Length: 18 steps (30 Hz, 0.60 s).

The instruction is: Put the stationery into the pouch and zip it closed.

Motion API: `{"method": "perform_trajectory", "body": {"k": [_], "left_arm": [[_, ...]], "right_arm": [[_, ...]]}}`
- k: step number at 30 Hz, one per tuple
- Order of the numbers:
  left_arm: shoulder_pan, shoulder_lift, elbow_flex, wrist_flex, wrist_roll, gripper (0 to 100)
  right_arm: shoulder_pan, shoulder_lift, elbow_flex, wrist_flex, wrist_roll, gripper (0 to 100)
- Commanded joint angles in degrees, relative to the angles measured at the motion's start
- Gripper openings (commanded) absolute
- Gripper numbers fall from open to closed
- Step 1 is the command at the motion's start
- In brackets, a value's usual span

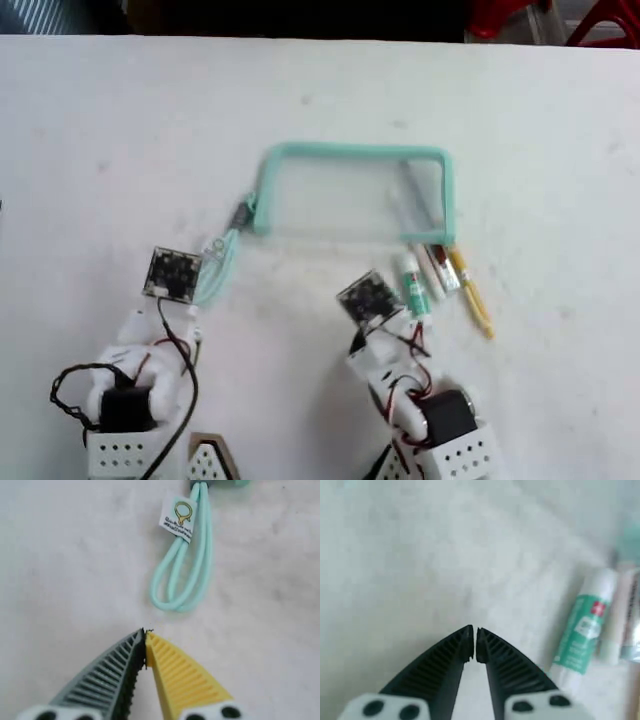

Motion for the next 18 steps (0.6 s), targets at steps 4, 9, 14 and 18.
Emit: {"method": "perform_trajectory", "body": {"k": [4,9,14,18], "left_arm": [[1.71,-0.13,-7.12,0.44,0.70,2],[1.71,-0.13,-8.09,-0.35,-2.11,3],[1.71,-0.13,-11.34,-1.23,-2.99,3],[1.98,-0.13,-13.63,-3.78,0.35,3]], "right_arm": [[11.91,-0.48,0.97,-13.67,-0.18,2.2],[12.62,-0.48,0.97,-14.46,-0.18,2.2],[12.70,-0.48,0.97,-14.64,0.18,2.2],[13.76,-0.48,0.53,-17.71,0.26,1.9]]}}
